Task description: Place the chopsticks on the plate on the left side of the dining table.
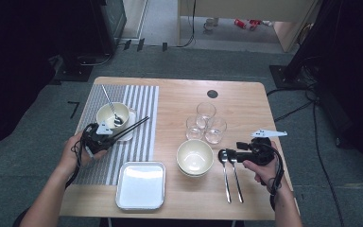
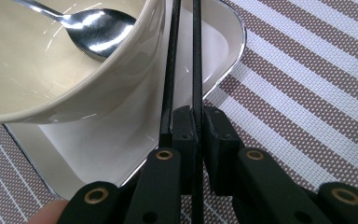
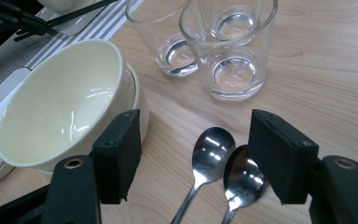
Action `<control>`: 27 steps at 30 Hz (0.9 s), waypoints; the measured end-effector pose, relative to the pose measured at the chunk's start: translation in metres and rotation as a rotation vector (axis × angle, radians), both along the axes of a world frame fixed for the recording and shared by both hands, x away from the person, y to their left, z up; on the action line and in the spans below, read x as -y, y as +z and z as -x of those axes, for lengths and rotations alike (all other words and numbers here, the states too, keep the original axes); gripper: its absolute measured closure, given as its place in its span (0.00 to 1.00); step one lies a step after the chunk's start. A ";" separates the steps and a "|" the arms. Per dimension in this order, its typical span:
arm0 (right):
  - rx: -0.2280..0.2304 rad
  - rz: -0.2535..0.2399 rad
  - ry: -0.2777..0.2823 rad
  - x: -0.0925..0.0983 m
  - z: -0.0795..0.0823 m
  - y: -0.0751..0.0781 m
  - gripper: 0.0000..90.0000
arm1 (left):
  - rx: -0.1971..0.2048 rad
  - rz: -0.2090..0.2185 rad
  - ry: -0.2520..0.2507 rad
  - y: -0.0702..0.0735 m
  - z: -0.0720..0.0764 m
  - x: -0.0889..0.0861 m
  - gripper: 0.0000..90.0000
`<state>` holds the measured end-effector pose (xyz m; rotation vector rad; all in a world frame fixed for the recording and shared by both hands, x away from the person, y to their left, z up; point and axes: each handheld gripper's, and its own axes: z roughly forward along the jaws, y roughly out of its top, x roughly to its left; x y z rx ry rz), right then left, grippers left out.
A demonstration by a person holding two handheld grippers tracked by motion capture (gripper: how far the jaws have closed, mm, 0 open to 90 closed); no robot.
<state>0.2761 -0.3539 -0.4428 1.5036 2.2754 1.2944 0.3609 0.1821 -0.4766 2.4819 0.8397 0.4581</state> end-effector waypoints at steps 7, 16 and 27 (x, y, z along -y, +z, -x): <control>-0.002 -0.004 -0.002 0.001 0.001 -0.001 0.39 | 0.012 -0.002 -0.006 0.004 0.003 0.002 0.94; -0.004 -0.003 0.001 0.001 0.002 -0.002 0.40 | 0.061 0.010 0.014 0.012 0.008 -0.001 0.86; -0.002 -0.021 -0.007 0.004 0.004 -0.004 0.46 | 0.038 0.007 0.024 0.007 0.006 -0.012 0.67</control>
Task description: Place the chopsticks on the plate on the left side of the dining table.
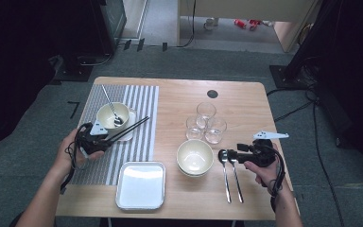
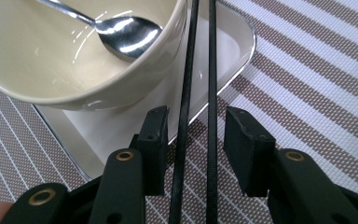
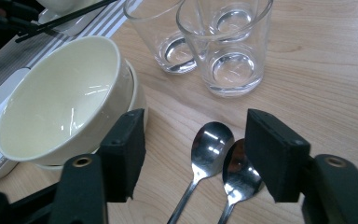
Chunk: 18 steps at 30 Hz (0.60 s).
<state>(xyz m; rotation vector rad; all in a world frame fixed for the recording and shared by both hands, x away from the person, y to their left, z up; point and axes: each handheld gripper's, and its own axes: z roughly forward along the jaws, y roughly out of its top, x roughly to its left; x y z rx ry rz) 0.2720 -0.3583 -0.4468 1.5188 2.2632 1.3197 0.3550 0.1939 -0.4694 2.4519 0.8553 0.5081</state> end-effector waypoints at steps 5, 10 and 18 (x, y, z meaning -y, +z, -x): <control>0.020 0.035 -0.016 0.001 0.002 0.000 0.57 | -0.007 -0.005 0.009 -0.004 -0.003 -0.001 0.65; 0.043 0.082 -0.024 -0.001 0.003 0.000 0.59 | -0.011 -0.013 0.013 -0.007 -0.005 0.000 0.63; 0.039 0.075 -0.017 0.000 0.005 -0.001 0.61 | -0.017 -0.006 0.027 -0.007 -0.009 -0.003 0.74</control>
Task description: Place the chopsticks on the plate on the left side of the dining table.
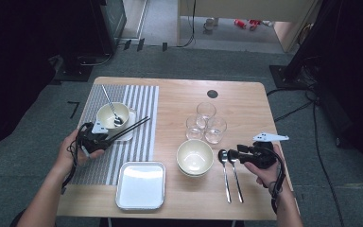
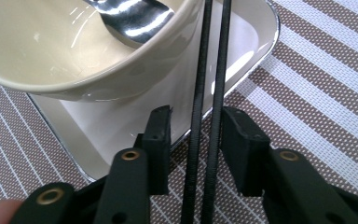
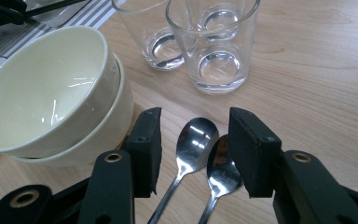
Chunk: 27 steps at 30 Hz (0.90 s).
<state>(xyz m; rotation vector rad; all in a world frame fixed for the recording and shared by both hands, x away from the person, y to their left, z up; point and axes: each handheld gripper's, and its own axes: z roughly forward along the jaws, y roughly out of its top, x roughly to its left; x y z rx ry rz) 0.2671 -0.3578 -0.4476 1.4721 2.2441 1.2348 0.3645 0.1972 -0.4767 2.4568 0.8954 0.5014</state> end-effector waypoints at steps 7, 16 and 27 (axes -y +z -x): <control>-0.006 -0.004 0.000 0.001 0.000 -0.002 0.61 | -0.003 -0.012 -0.002 0.001 -0.003 -0.004 0.83; -0.012 -0.014 0.000 0.002 0.001 -0.005 0.61 | -0.016 -0.016 -0.025 0.002 -0.006 -0.011 0.85; -0.021 -0.020 0.000 0.002 0.002 -0.009 0.61 | -0.022 -0.035 -0.032 0.006 -0.009 -0.026 0.83</control>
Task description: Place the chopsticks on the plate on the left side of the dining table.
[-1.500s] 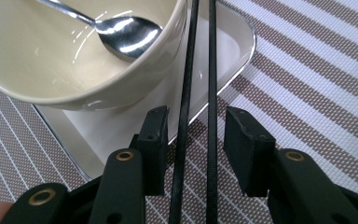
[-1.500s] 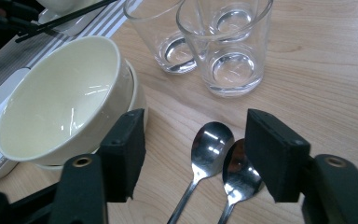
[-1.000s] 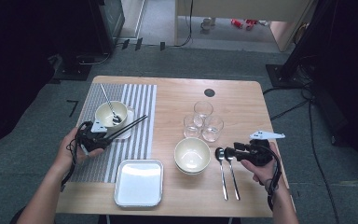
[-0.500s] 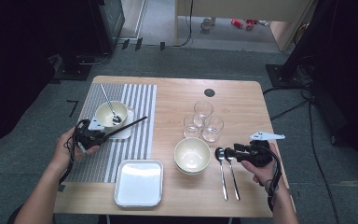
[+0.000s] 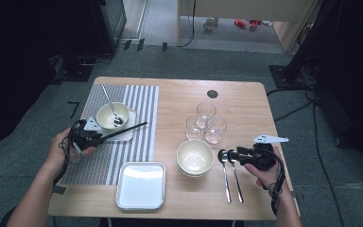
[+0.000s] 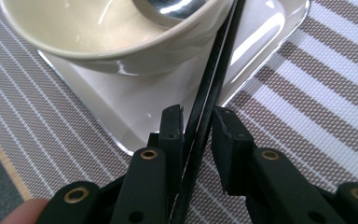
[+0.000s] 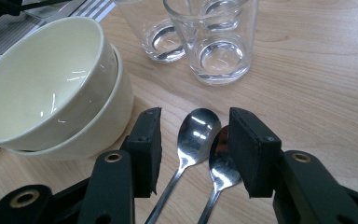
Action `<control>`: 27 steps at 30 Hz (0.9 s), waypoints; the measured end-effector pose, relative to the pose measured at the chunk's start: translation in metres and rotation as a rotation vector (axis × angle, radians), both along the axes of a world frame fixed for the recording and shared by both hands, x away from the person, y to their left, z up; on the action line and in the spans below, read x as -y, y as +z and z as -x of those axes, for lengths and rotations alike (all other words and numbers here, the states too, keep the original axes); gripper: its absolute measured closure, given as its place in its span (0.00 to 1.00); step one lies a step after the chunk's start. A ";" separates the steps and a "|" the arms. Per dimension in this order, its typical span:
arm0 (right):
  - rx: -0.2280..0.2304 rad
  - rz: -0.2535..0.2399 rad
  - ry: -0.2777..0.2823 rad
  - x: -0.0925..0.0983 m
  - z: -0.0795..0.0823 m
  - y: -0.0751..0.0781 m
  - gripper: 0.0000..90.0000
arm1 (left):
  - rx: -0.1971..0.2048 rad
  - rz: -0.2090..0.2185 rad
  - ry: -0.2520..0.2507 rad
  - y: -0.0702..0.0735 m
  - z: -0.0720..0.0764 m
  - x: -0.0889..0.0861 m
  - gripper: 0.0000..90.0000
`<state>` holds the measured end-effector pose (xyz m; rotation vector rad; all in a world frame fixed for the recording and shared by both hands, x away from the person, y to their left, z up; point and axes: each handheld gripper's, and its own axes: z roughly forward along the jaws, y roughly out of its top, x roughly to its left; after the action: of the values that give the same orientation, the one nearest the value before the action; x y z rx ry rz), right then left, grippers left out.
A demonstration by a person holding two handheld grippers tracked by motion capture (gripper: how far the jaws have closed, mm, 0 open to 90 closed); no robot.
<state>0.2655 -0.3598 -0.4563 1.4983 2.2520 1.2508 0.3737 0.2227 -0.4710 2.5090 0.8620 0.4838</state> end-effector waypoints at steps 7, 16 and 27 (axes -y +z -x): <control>-0.003 0.000 0.004 -0.002 -0.001 -0.002 0.61 | 0.015 0.007 0.037 0.004 -0.003 -0.009 0.83; -0.005 0.000 0.005 -0.003 0.000 -0.002 0.61 | 0.029 0.015 0.063 0.003 -0.007 -0.012 0.82; -0.004 -0.006 -0.003 0.000 0.001 -0.003 0.62 | 0.049 0.030 0.087 0.006 -0.007 -0.017 0.78</control>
<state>0.2642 -0.3602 -0.4597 1.5069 2.2498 1.2565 0.3810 0.2393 -0.4646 2.4298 0.9555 0.5543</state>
